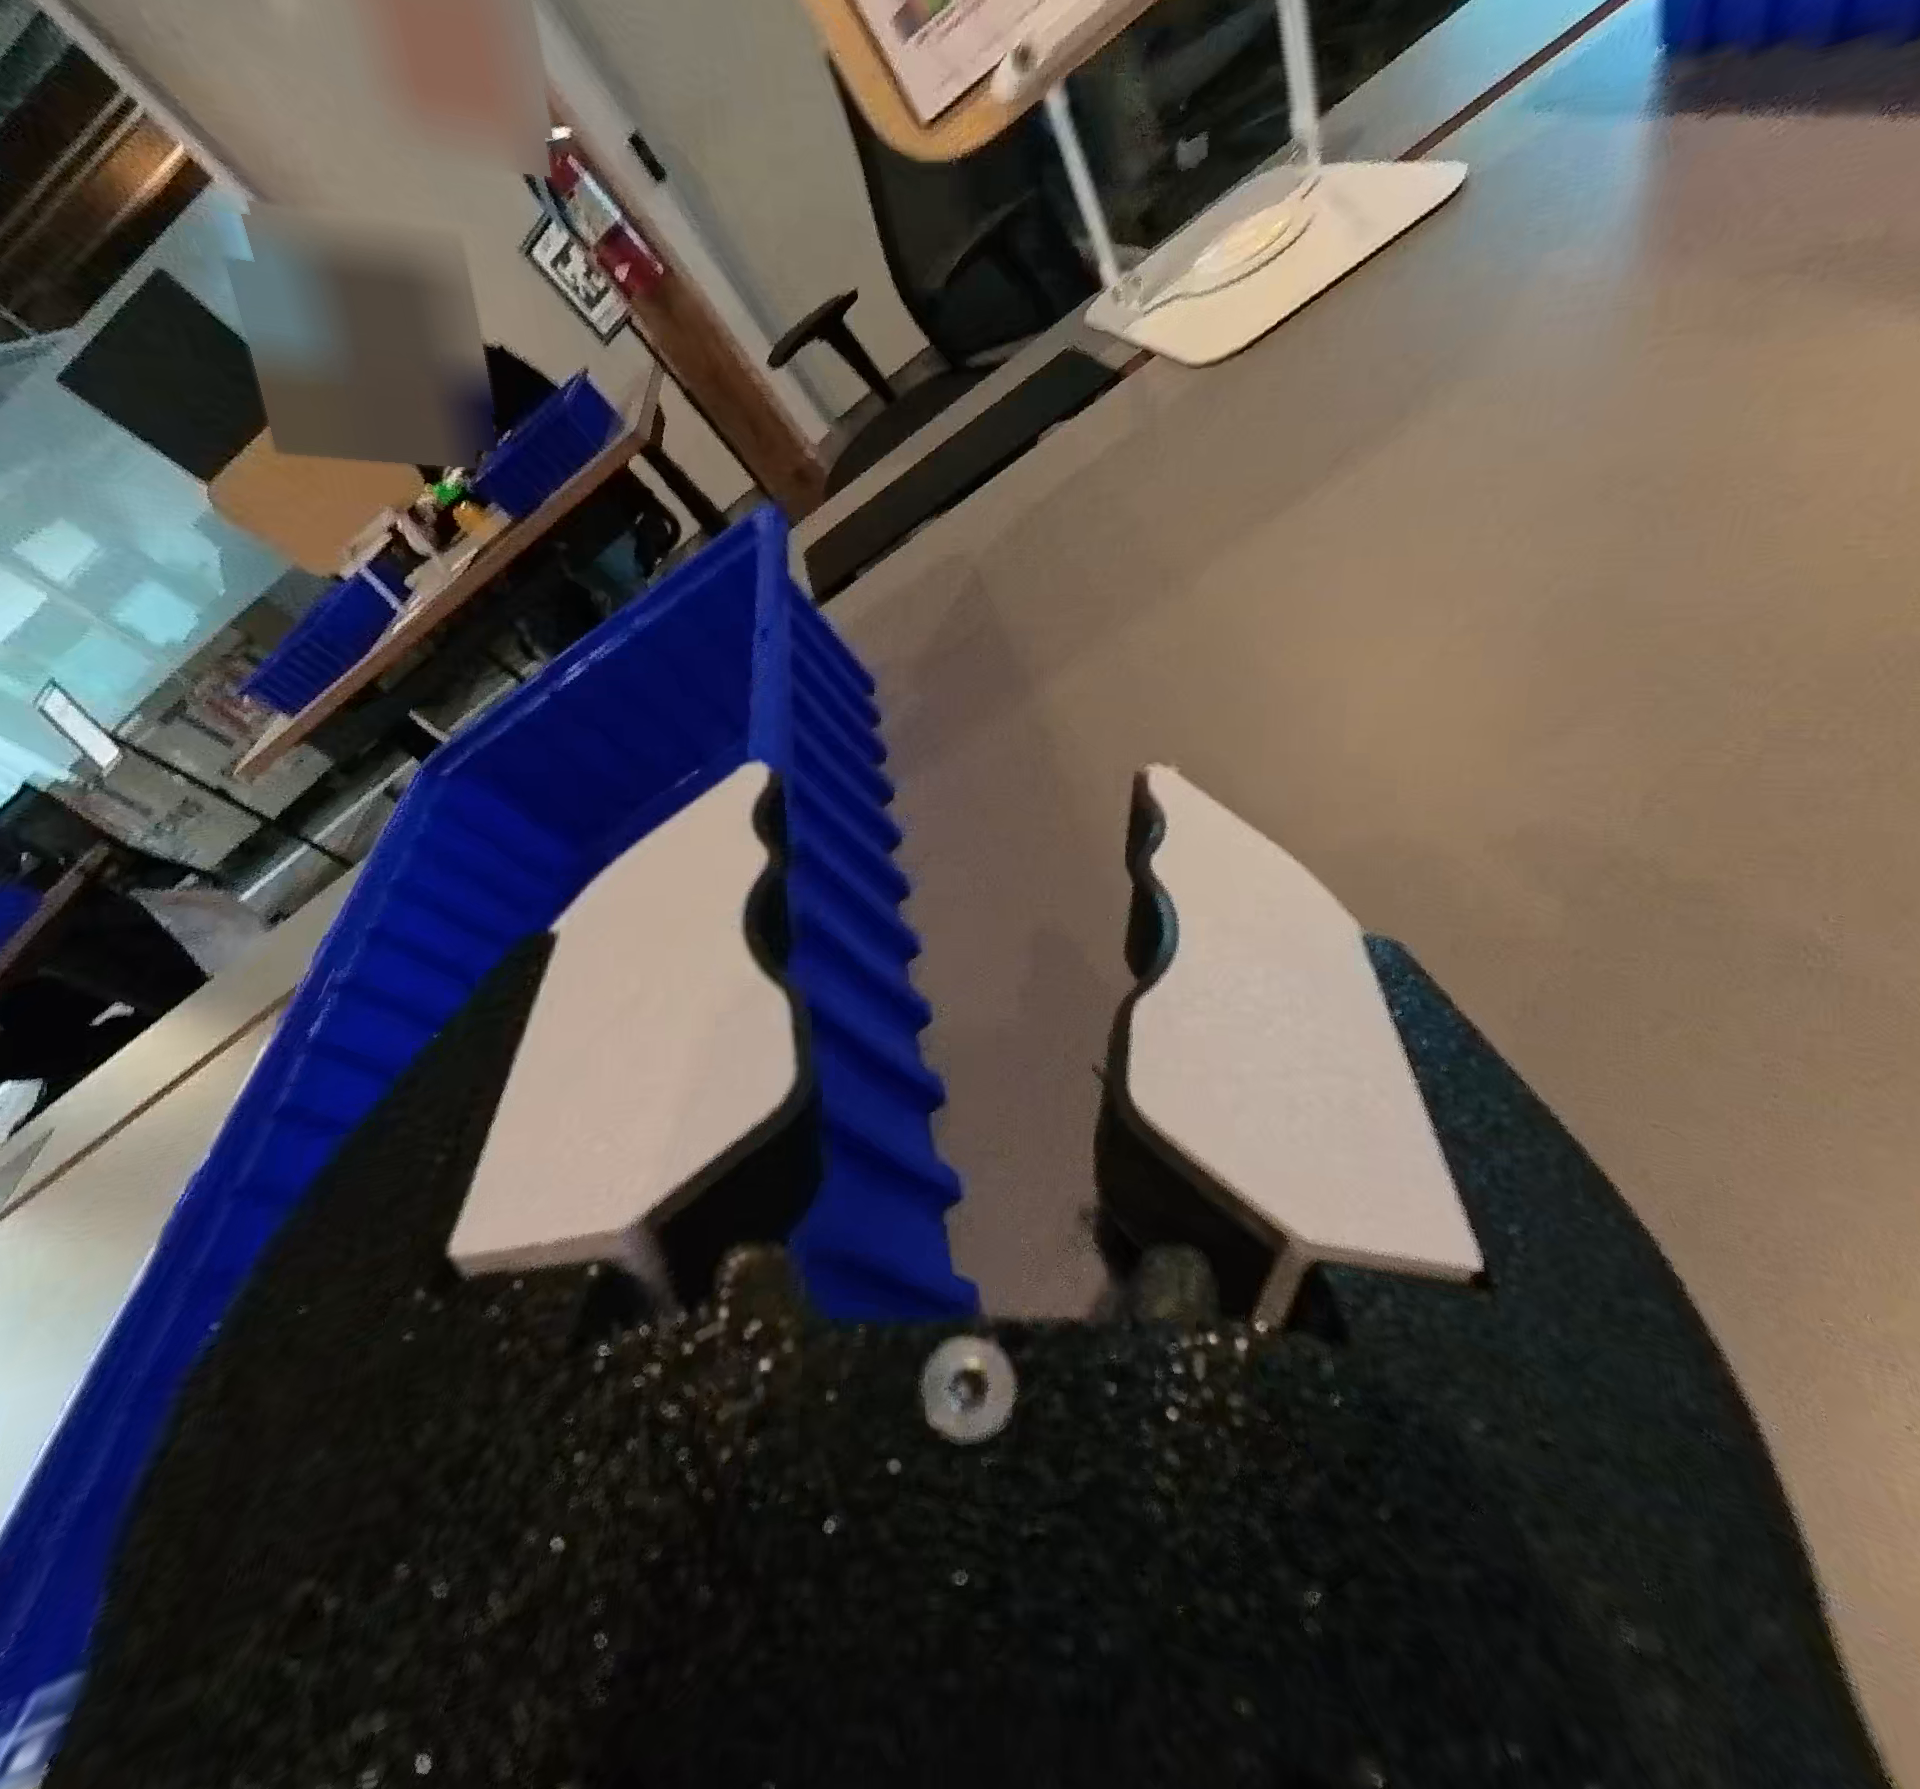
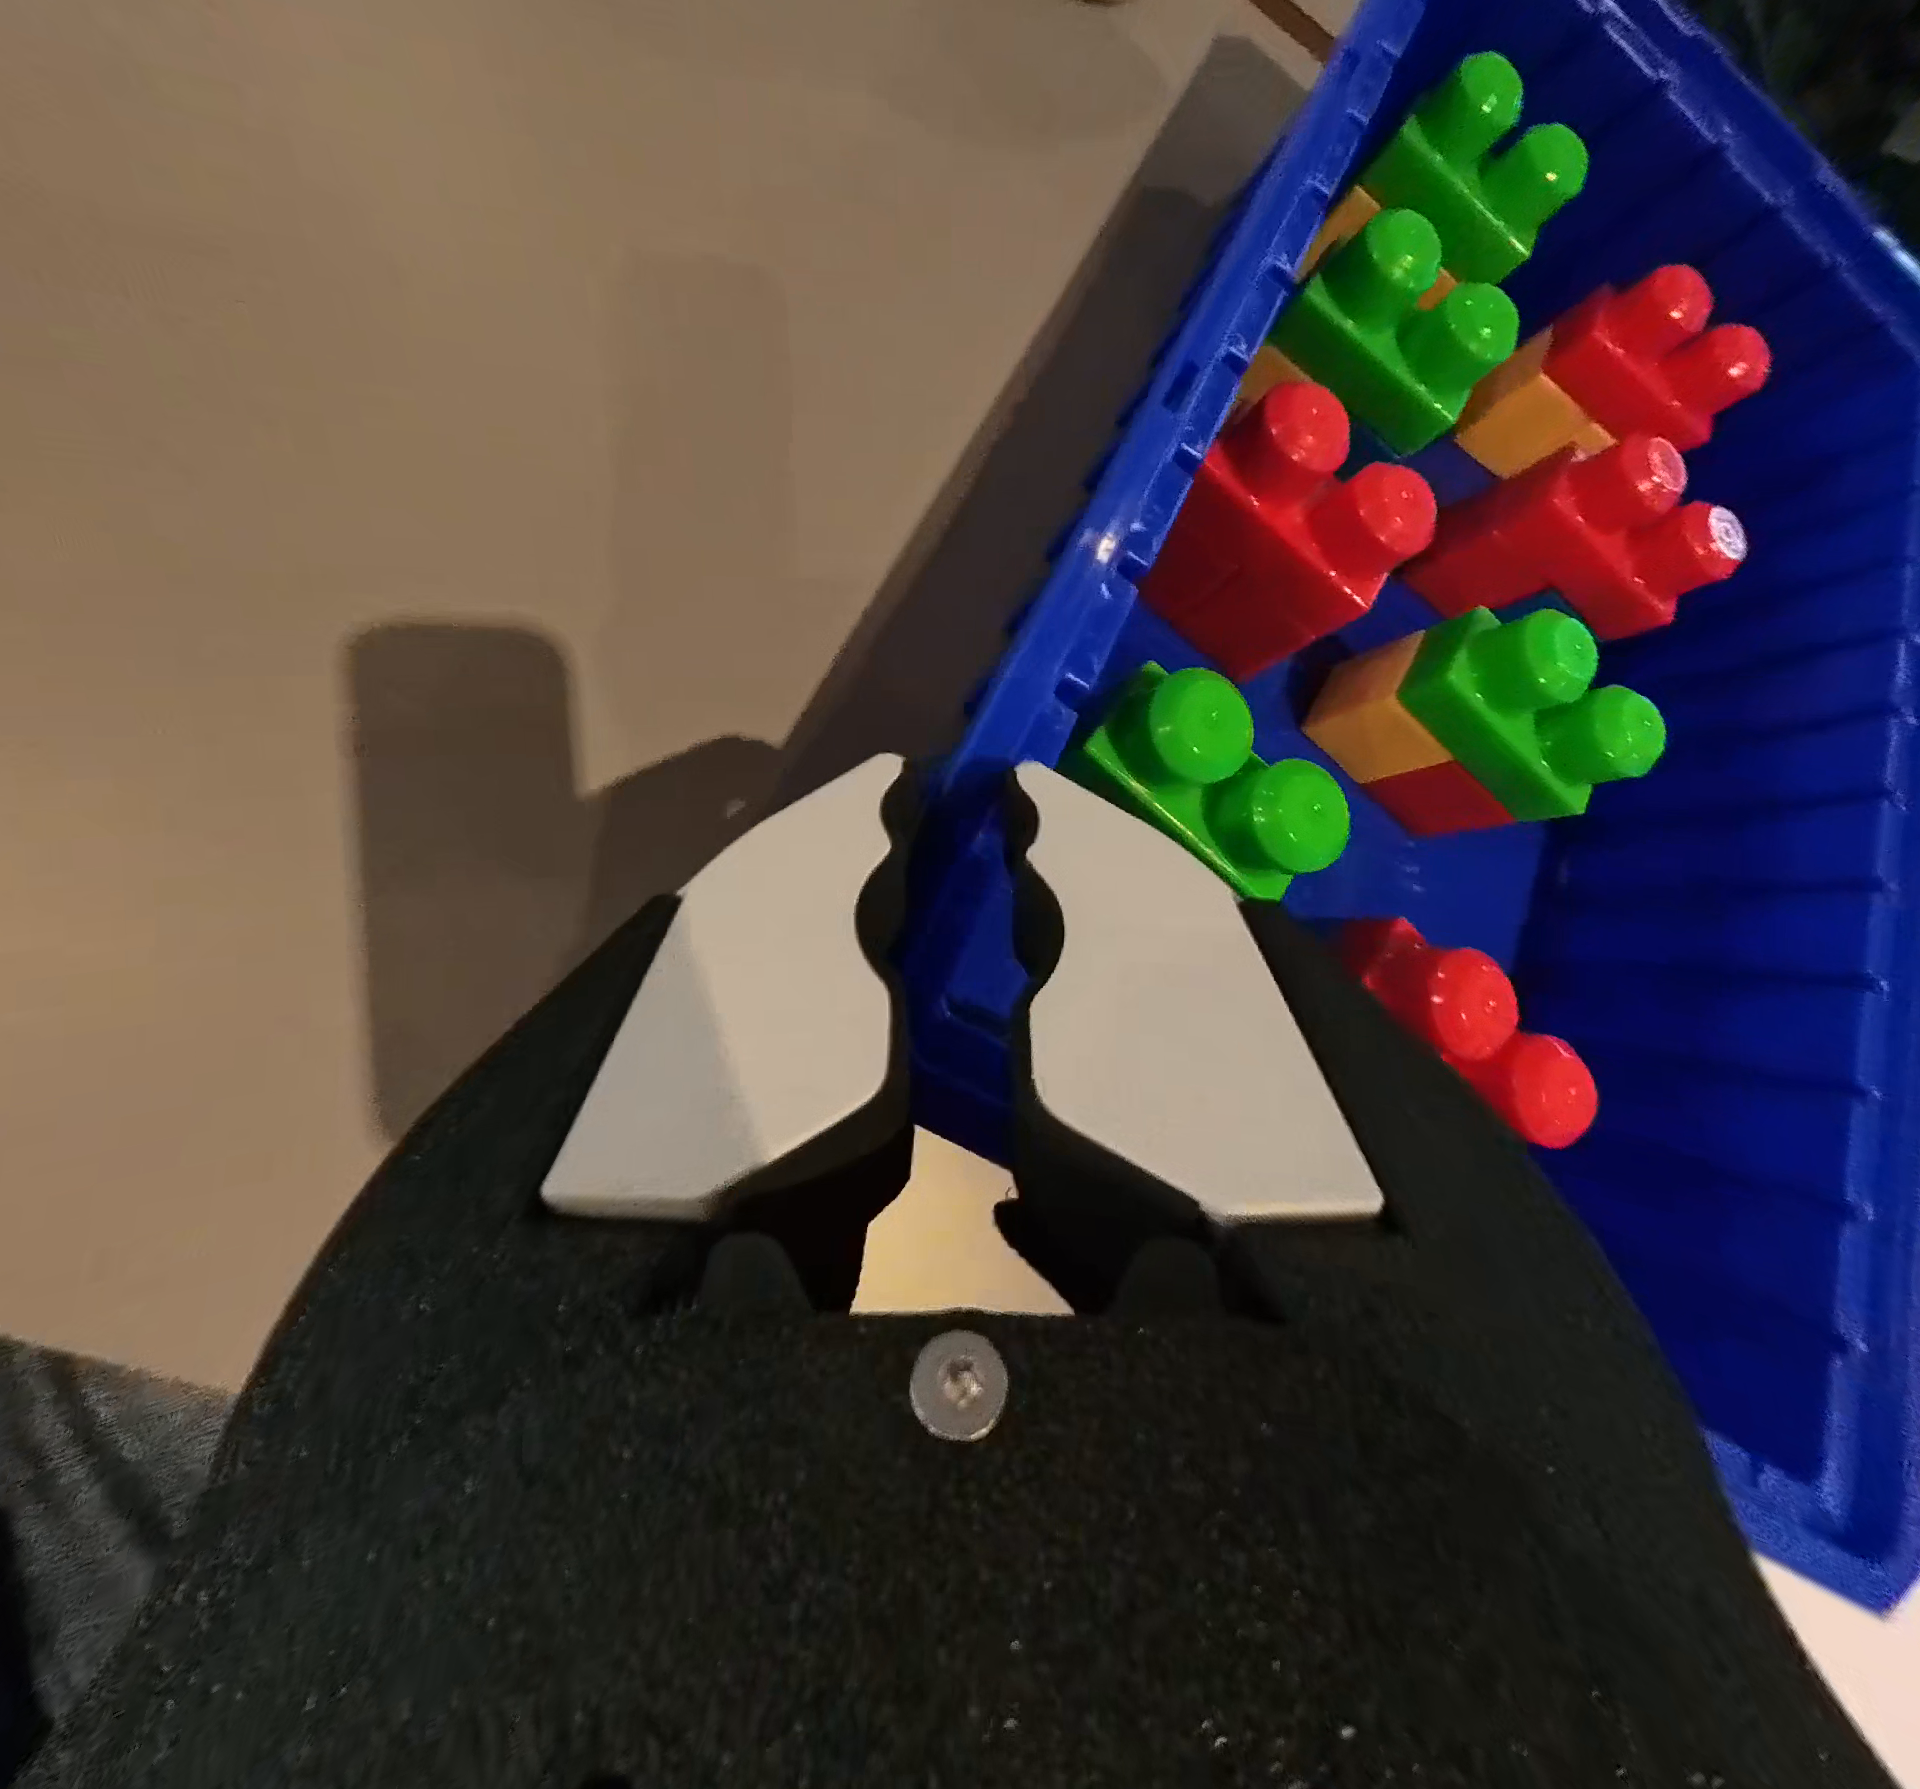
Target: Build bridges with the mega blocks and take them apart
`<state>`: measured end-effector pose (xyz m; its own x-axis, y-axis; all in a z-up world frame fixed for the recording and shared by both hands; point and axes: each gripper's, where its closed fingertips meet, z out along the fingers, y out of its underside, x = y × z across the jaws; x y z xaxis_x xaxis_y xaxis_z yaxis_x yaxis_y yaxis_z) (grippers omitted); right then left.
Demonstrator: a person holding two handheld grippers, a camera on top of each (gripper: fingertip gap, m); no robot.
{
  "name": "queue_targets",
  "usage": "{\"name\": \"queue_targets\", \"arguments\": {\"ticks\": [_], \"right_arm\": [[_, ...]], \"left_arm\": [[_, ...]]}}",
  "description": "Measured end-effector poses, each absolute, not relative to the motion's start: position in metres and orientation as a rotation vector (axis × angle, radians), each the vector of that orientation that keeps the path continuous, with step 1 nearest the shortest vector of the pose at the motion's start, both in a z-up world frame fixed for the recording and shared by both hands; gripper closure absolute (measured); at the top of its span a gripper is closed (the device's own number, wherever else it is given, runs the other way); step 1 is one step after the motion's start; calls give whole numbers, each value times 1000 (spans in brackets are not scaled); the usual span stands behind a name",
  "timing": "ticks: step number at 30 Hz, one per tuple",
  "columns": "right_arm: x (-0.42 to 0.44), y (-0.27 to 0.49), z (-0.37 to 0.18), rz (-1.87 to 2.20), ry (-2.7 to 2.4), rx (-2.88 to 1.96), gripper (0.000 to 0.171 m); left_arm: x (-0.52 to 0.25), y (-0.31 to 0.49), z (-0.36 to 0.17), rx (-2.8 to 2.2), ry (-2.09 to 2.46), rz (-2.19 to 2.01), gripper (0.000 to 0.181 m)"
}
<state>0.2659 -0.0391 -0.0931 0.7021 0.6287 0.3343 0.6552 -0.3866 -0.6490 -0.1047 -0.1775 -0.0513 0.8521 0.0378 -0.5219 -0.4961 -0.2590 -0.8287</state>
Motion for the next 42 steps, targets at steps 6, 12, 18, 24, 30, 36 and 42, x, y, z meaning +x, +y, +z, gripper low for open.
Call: {"name": "queue_targets", "arguments": {"ticks": [6, 12, 18, 24, 30, 36, 42], "right_arm": [[207, -73, -95, -1, -1112, -2041, 149], [124, -115, -94, 153, -1204, -1946, 142], [61, -153, -91, 396, -1299, -1821, 133], [169, -117, 0, 272, -927, -1602, 128], [282, -59, -23, 627, -604, -1823, 108], [291, -6, -56, 767, -633, -2081, 86], [264, 5, -97, 825, -843, -2366, 105]], "left_arm": [[-67, -174, -50, -1715, 437, 453, 124], [-49, -174, -49, -1691, 481, 385, 124], [-45, -178, -43, -1680, 426, 239, 123], [-59, -189, -30, -1637, 390, 285, 120], [-74, -200, -16, -1615, 354, 324, 121], [-89, -210, -6, -1619, 319, 349, 119], [-109, -219, -3, -1619, 267, 391, 120]]}}
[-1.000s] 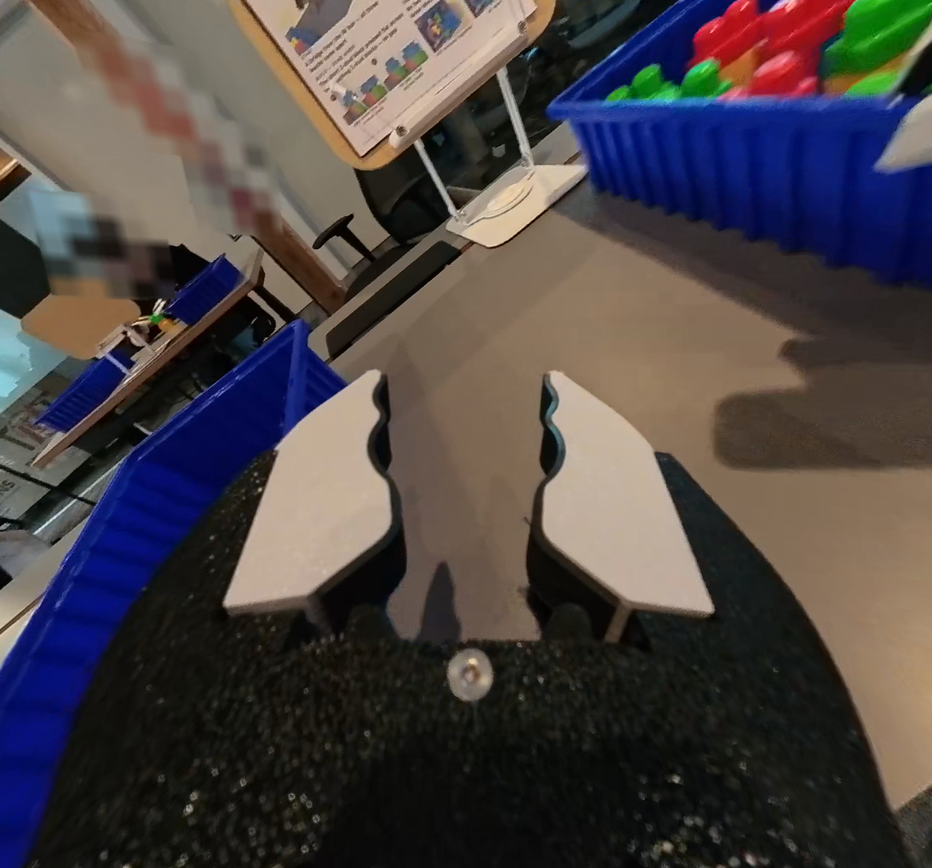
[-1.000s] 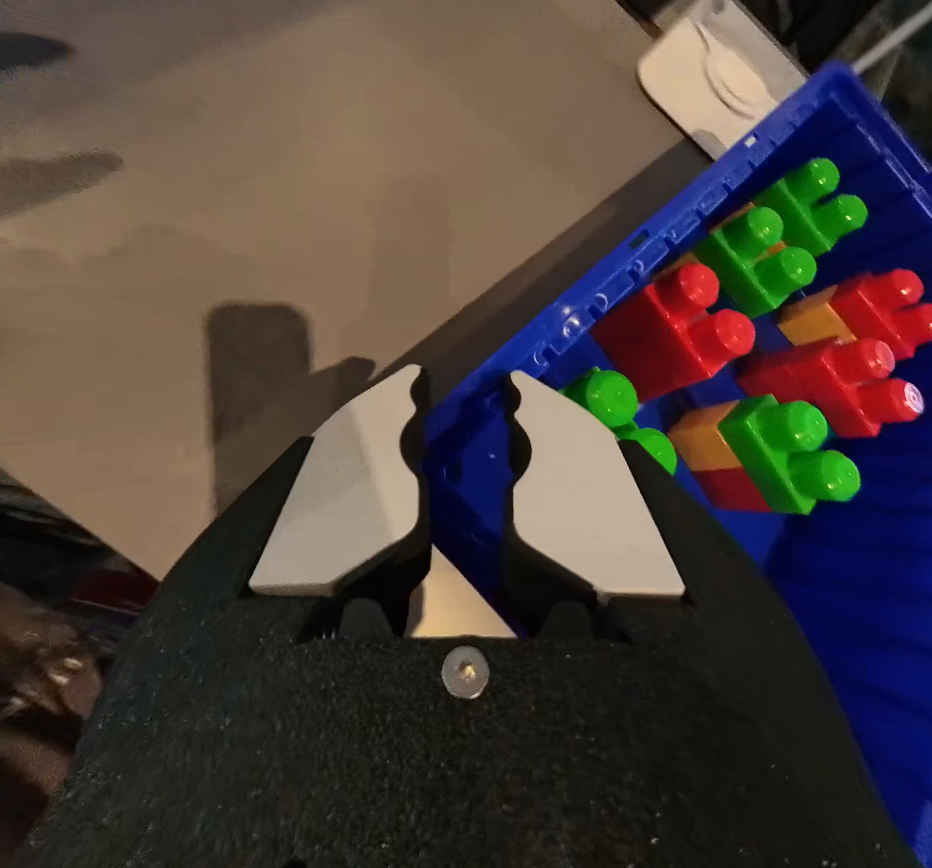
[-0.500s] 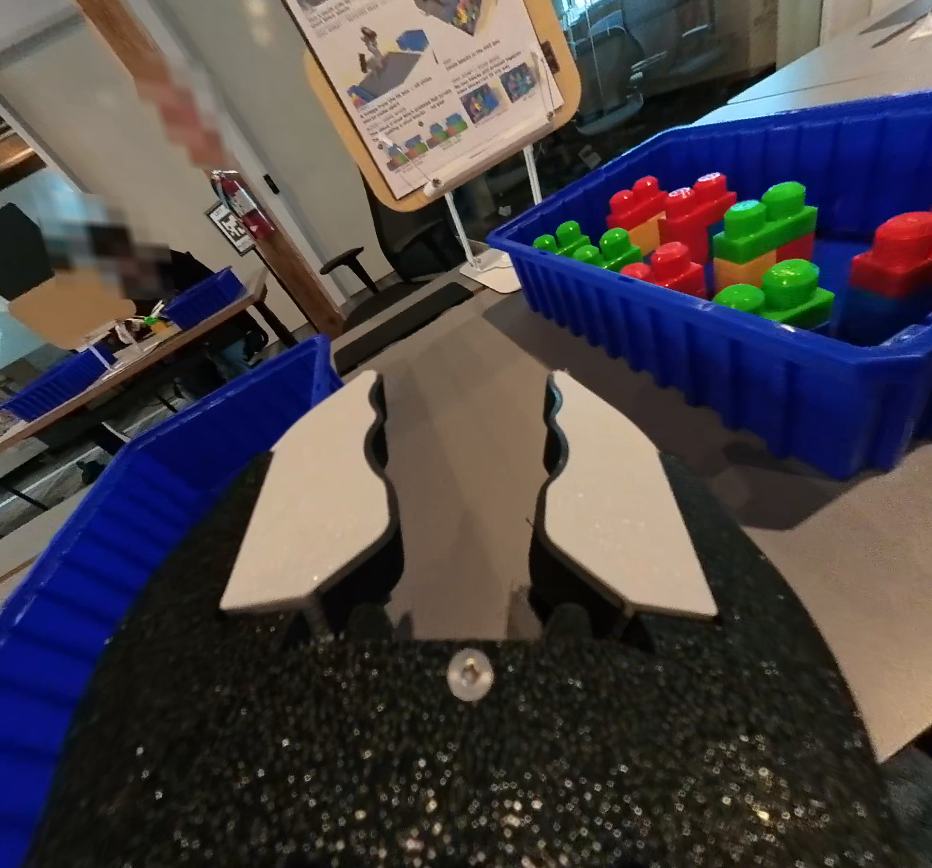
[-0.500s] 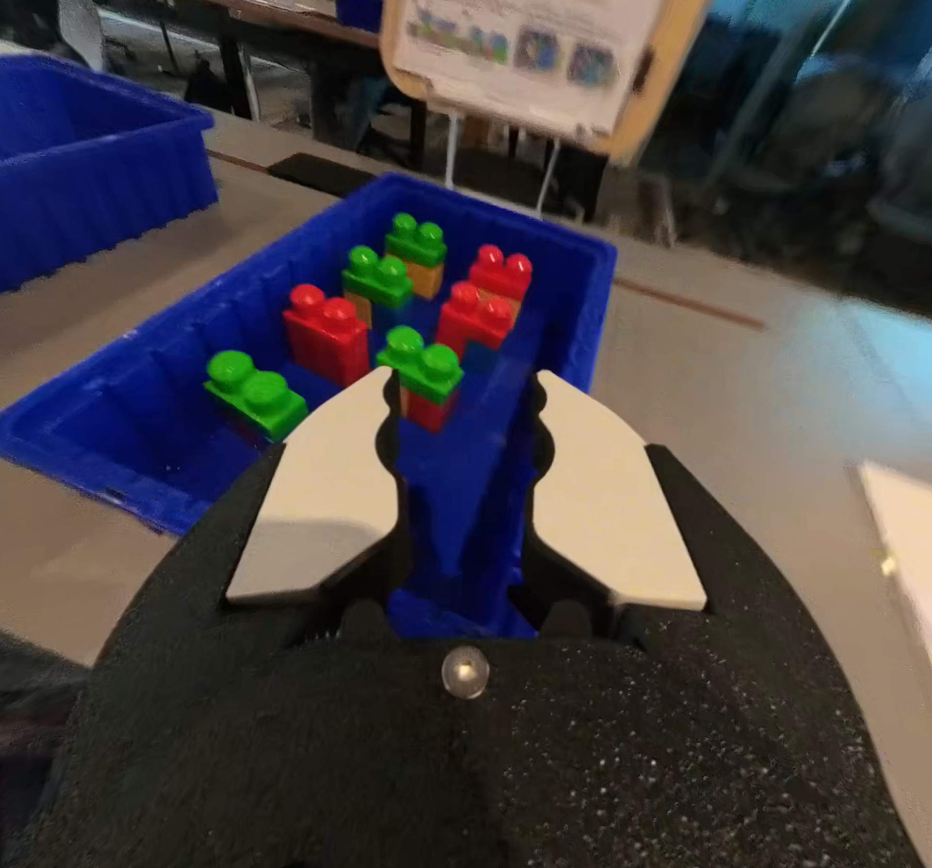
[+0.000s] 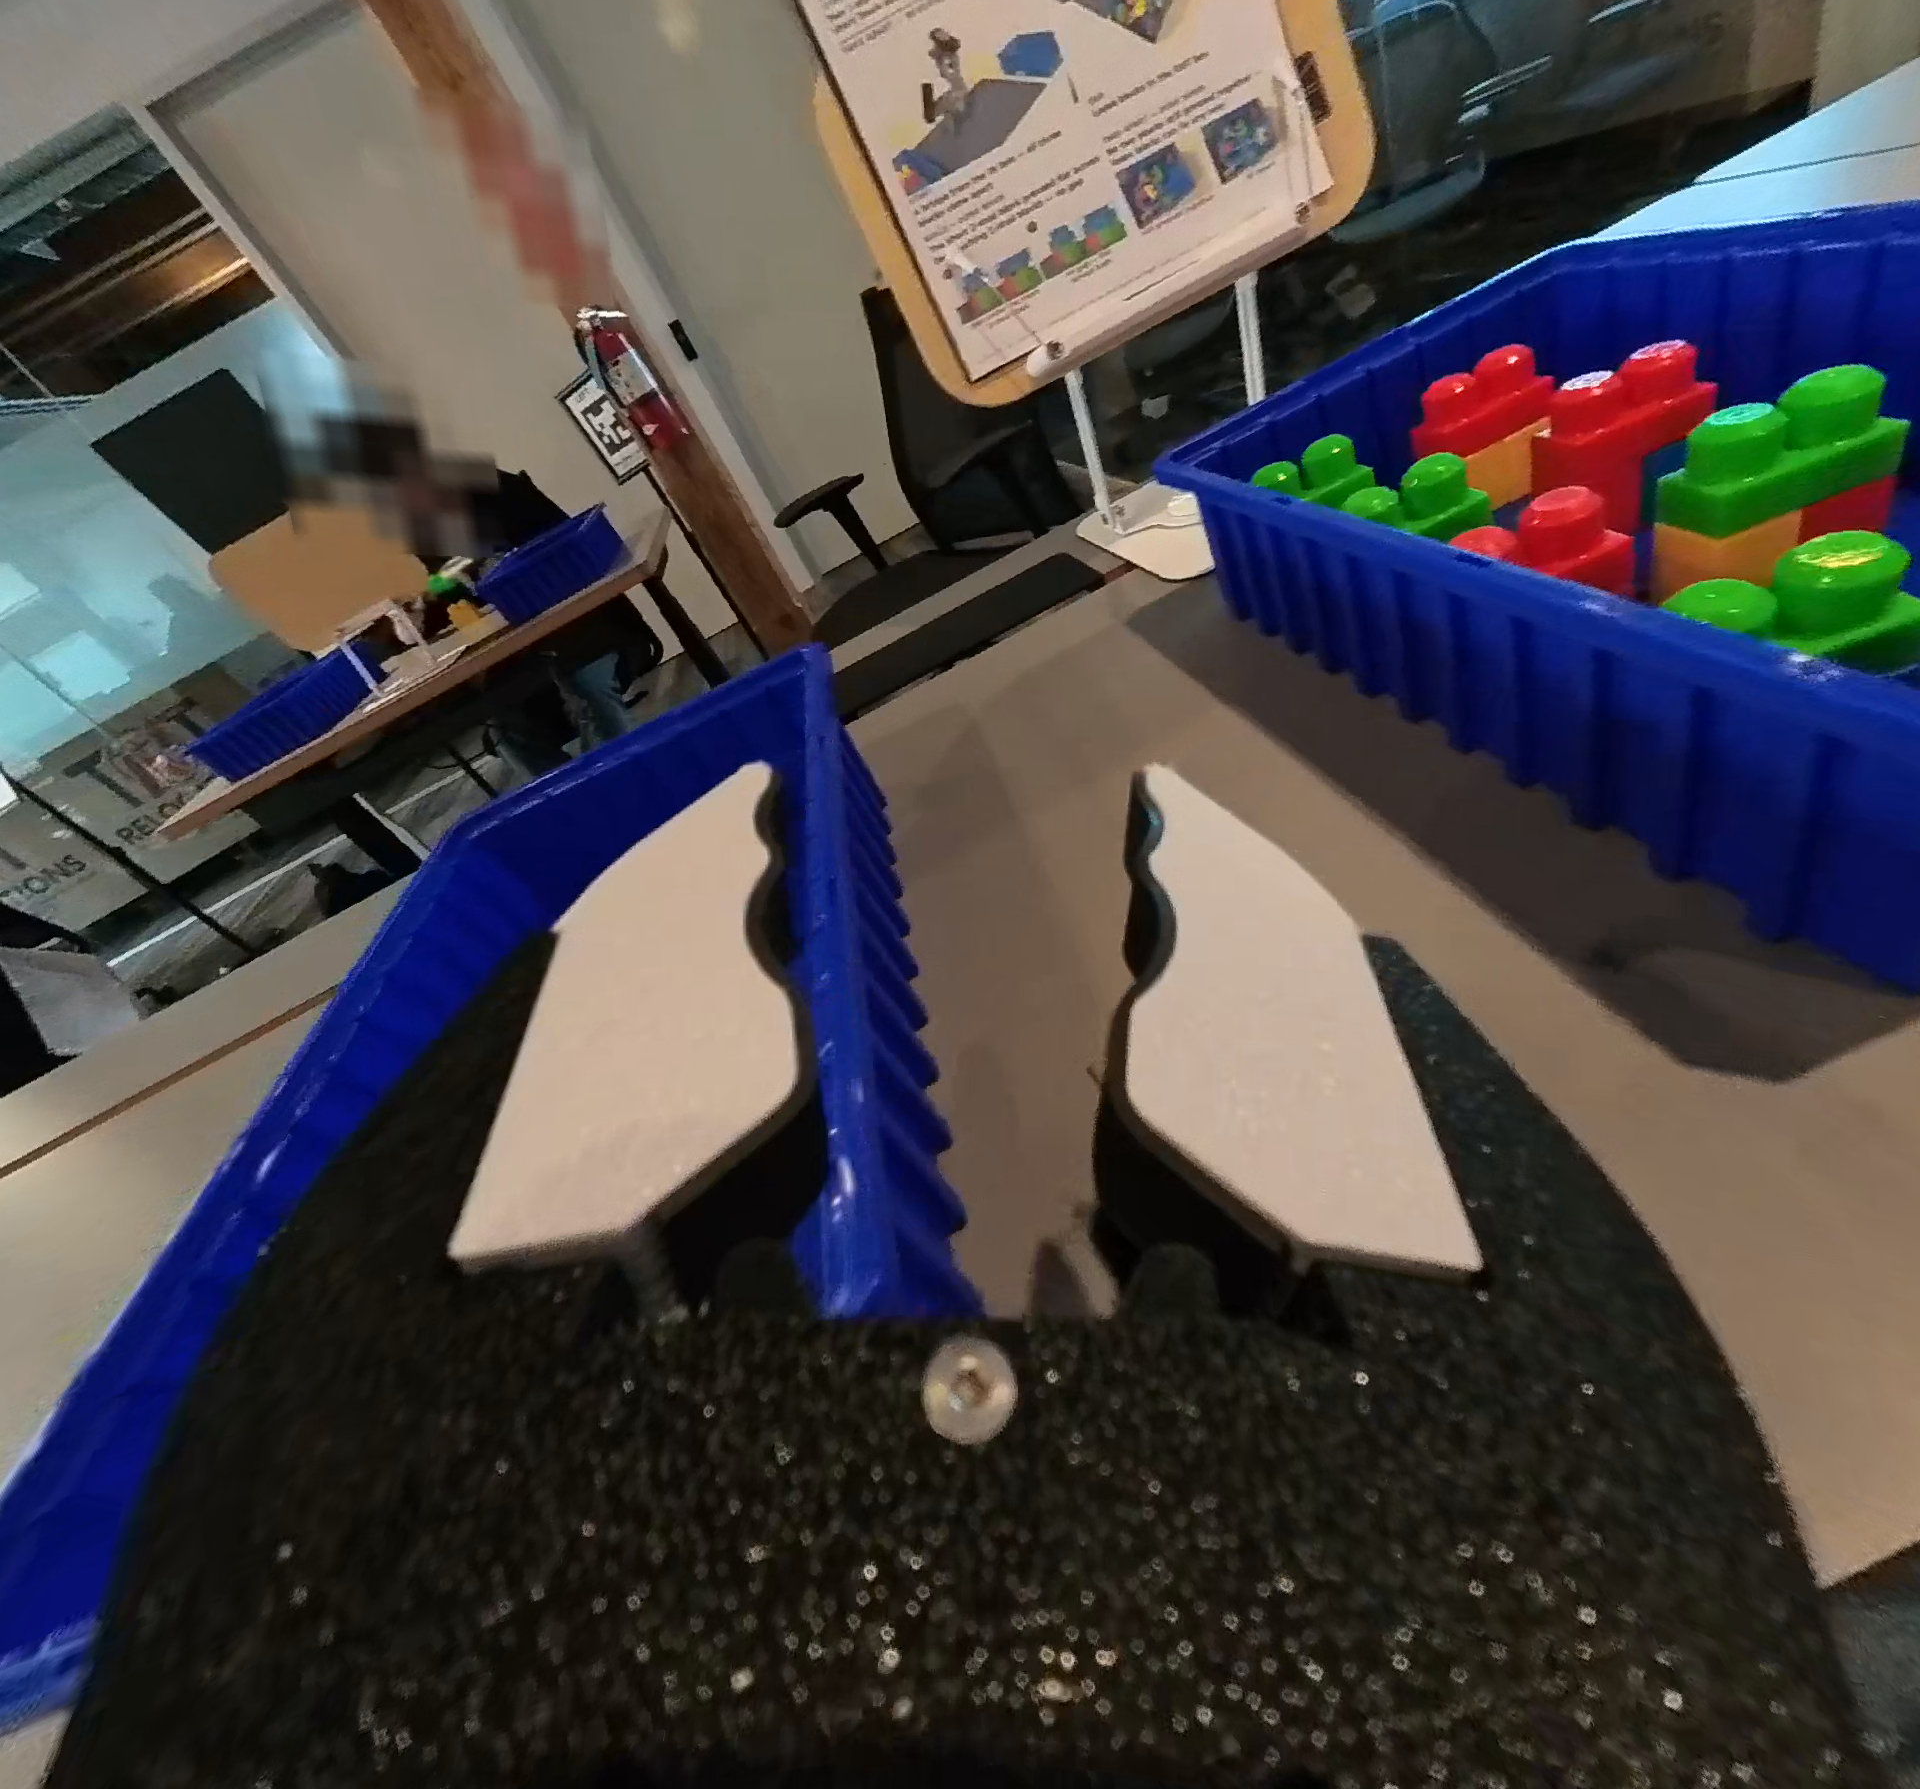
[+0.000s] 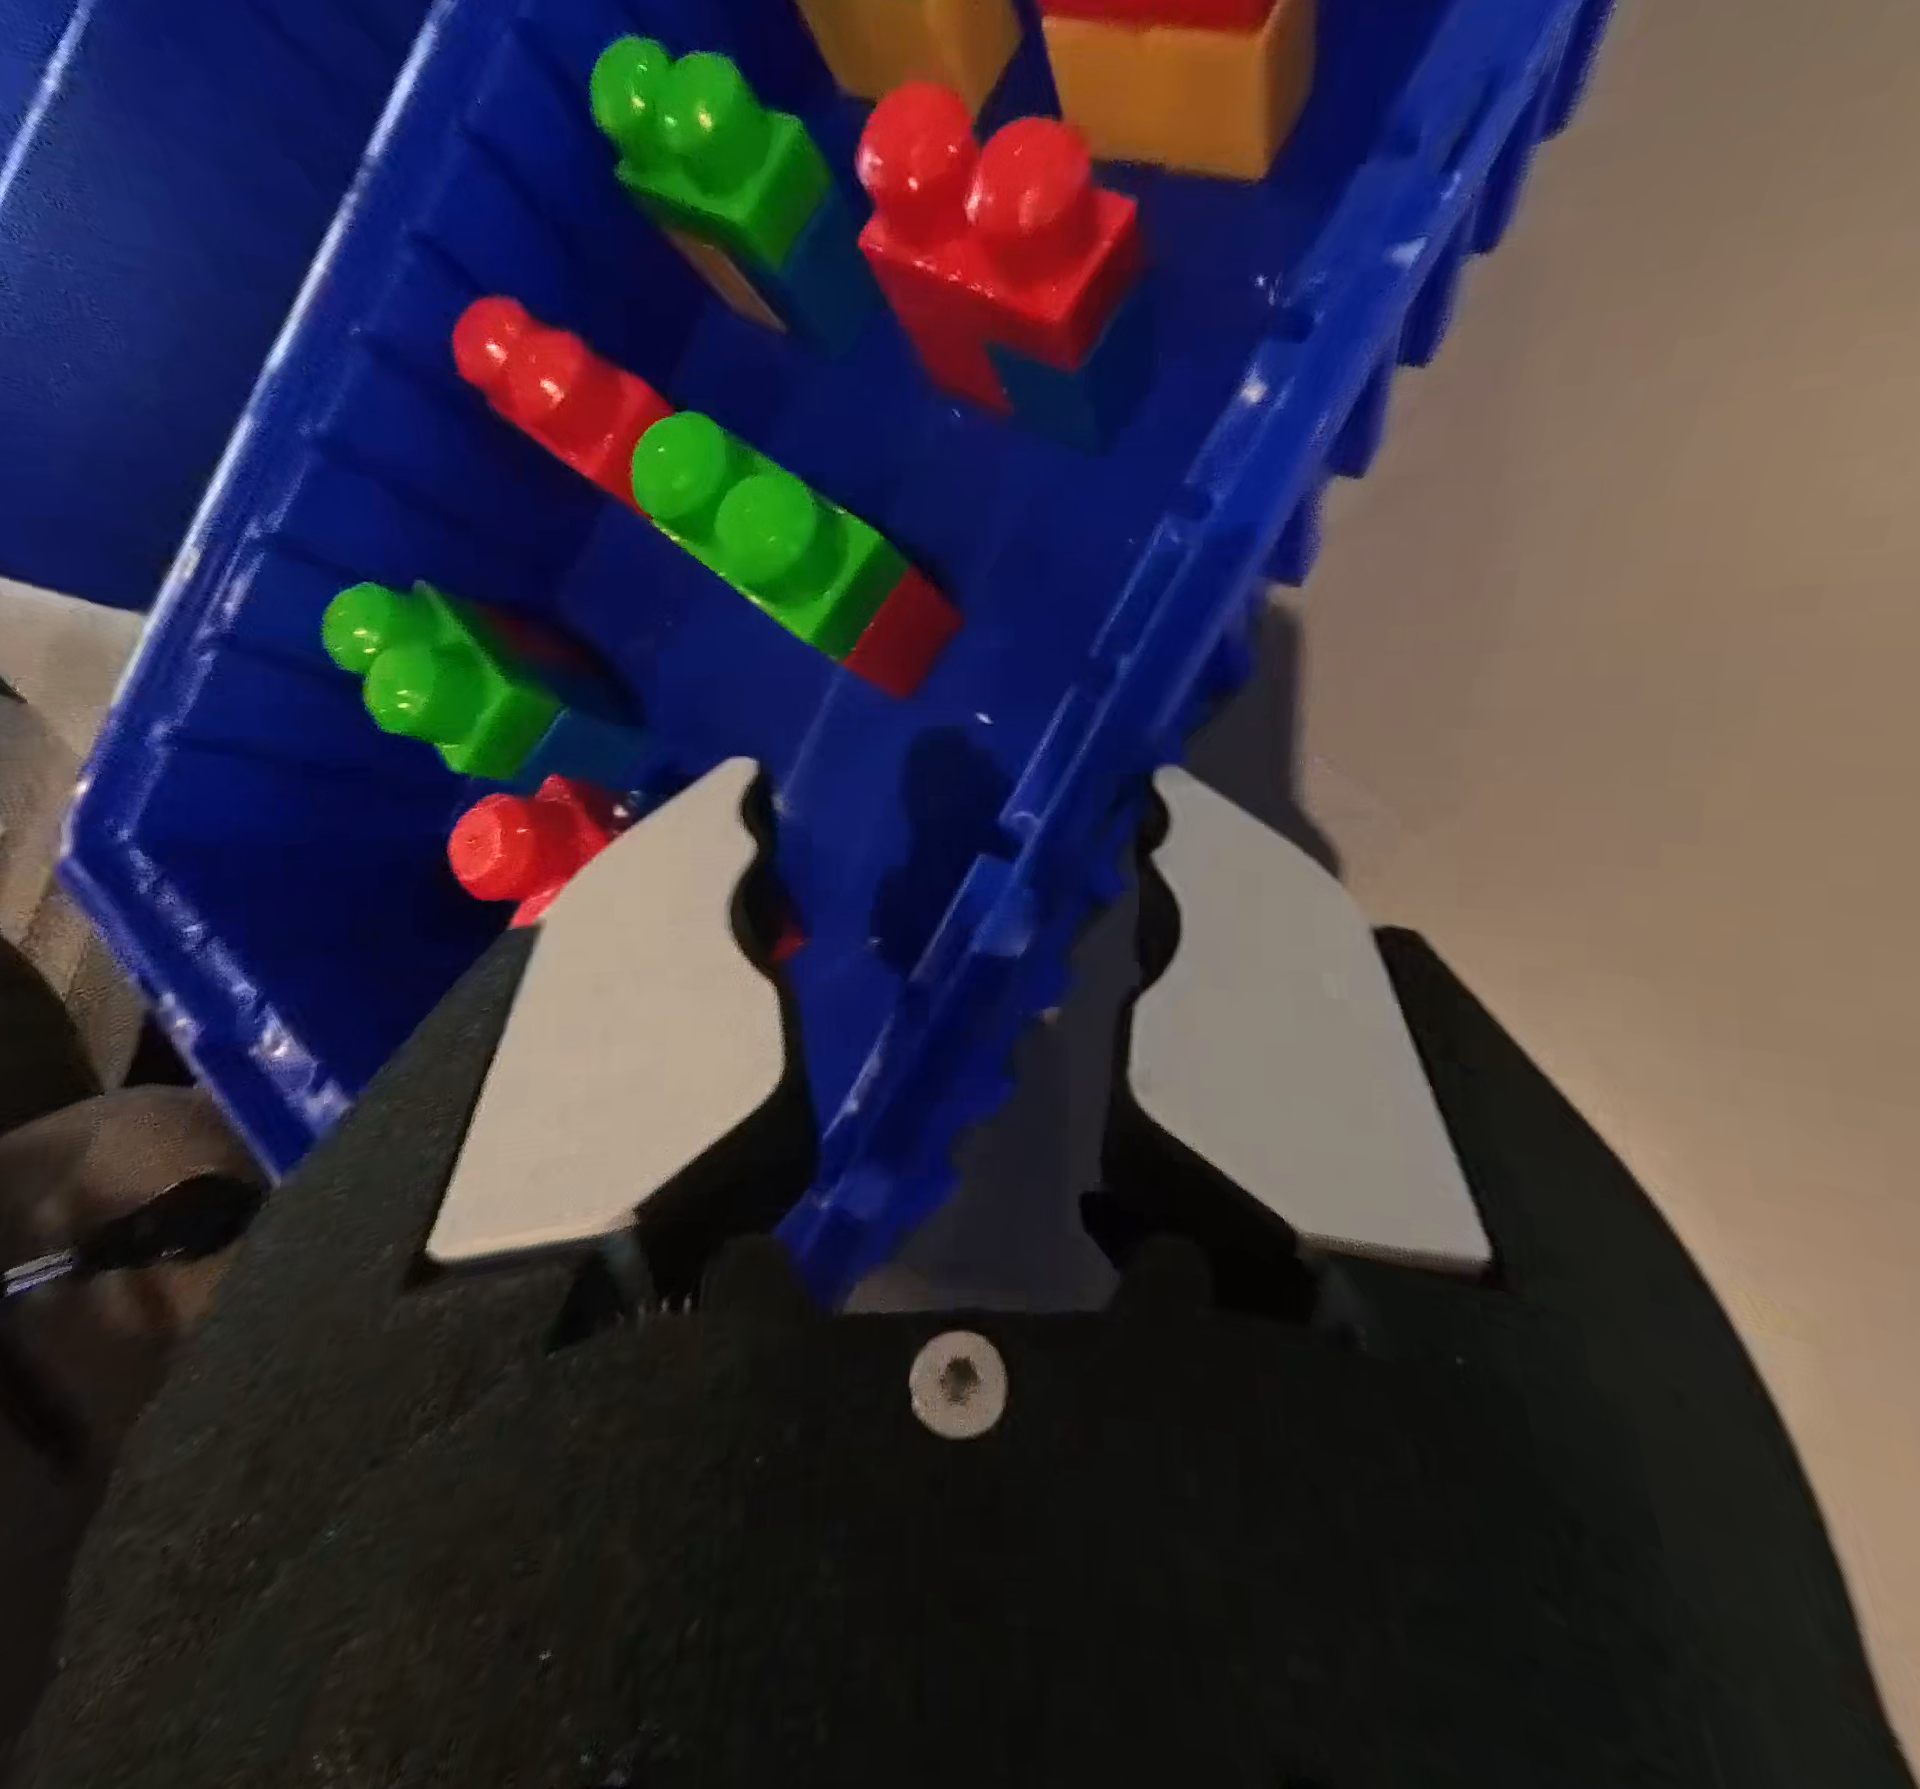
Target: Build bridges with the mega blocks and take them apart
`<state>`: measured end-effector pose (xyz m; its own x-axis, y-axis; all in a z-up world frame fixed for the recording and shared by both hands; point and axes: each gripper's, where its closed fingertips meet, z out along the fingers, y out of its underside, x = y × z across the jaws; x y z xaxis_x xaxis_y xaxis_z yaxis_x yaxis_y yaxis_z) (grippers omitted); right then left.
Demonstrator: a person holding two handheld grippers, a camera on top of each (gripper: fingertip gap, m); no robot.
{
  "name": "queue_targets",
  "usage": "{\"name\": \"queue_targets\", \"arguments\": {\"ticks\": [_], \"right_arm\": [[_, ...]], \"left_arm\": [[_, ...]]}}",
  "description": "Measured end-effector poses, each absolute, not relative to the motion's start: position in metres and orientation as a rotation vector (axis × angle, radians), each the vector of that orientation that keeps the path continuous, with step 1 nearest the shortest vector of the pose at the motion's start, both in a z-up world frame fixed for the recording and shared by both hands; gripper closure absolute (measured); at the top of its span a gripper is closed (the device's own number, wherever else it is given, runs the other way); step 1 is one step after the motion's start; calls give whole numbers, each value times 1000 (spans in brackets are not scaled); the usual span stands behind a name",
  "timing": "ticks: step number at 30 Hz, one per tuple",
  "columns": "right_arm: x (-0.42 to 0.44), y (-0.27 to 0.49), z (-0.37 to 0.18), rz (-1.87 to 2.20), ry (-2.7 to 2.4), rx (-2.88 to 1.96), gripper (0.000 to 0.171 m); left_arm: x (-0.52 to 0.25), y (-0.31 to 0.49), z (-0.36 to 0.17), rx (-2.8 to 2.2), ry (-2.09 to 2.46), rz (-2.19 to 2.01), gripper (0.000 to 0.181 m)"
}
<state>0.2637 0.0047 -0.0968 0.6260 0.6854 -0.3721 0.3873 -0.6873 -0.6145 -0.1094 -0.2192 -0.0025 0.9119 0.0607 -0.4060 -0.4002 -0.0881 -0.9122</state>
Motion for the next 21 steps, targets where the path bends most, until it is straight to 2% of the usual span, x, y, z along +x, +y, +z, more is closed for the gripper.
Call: {"name": "queue_targets", "arguments": {"ticks": [2, 8, 15, 19, 20, 21], "right_arm": [[273, 15, -104, 691, -819, -2390, 136], [251, 8, -104, 730, -687, -2383, 141], [162, -9, -101, 843, -678, -2270, 133], [110, -20, -94, 864, -875, -2137, 112], [103, -19, -82, 807, -918, -2035, 105], [93, -22, -63, 772, -969, -1896, 106]], "left_arm": [[-120, -224, -4, -1628, 253, 428, 119], [-158, -240, -6, -1636, 178, 522, 119], [-187, -264, 12, -1584, 82, 570, 120], [-203, -278, 26, -1548, 26, 565, 120], [-209, -282, 29, -1543, 9, 564, 120], [-215, -286, 31, -1539, -9, 567, 120]]}}
